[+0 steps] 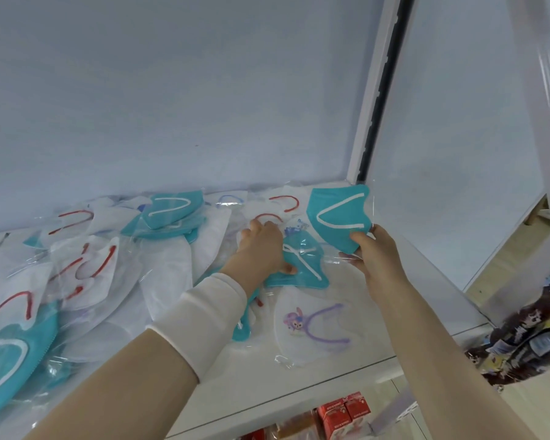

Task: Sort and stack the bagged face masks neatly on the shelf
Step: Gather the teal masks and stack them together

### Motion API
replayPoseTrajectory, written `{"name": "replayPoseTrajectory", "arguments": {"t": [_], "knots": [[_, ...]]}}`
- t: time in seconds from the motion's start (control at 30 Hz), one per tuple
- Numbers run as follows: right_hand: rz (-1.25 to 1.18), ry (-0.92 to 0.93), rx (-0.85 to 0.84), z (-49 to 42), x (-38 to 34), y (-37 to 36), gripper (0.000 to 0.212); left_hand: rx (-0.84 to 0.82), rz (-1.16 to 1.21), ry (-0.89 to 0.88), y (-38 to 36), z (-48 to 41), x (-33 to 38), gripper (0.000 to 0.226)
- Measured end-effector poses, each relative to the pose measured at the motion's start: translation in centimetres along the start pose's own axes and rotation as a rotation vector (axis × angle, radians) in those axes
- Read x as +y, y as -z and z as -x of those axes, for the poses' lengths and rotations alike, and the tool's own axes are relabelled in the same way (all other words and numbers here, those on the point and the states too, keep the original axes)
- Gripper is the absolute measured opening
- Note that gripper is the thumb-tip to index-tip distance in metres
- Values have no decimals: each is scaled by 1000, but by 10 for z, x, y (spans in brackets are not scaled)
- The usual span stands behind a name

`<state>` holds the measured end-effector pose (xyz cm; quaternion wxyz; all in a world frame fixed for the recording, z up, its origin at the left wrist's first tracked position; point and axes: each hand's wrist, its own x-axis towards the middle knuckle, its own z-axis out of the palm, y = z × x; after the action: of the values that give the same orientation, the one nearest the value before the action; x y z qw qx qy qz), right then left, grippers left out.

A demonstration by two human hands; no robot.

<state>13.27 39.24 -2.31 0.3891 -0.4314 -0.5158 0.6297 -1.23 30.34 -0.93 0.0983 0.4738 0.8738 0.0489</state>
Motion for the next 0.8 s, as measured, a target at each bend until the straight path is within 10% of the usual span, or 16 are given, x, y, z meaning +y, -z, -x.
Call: {"name": "replayPoseTrajectory", "arguments": {"t": [0.3, 0.53, 0.8], "knots": [[57, 66, 22, 7, 8, 8, 16, 8, 238, -79, 15, 3, -2, 72], [-277, 74, 115, 2, -8, 15, 19, 164, 864, -105, 34, 7, -22, 31], [-356, 118, 42, 1, -37, 14, 8, 380, 1379, 93, 34, 11, -41, 78]]}}
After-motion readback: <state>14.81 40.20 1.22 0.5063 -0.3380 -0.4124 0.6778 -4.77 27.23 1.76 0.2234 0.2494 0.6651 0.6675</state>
